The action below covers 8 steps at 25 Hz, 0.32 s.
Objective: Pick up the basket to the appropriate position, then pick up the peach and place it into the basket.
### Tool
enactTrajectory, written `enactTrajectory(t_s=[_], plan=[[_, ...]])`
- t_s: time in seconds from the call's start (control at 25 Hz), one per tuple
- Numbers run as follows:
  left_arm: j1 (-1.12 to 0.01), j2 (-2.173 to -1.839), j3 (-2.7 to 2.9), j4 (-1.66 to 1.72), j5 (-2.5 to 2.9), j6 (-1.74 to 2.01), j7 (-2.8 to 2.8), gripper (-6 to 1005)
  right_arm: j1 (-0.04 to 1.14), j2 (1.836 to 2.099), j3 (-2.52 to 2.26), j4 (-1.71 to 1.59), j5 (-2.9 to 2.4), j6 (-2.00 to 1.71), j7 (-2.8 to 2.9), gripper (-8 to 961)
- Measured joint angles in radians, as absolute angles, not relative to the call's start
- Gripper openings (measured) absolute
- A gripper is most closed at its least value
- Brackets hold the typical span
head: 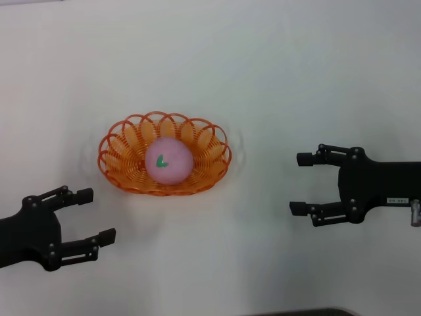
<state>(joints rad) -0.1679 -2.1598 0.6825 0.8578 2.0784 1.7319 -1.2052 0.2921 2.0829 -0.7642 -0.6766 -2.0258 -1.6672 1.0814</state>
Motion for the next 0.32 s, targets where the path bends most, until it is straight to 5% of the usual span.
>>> enactTrajectory(t_s=[0.32], plan=[[-0.173,-2.16,0.685,0.851,2.086,1.717,-1.204,860,0.285,2.082,-0.758,-0.646,-2.052,-1.61,1.064,948]])
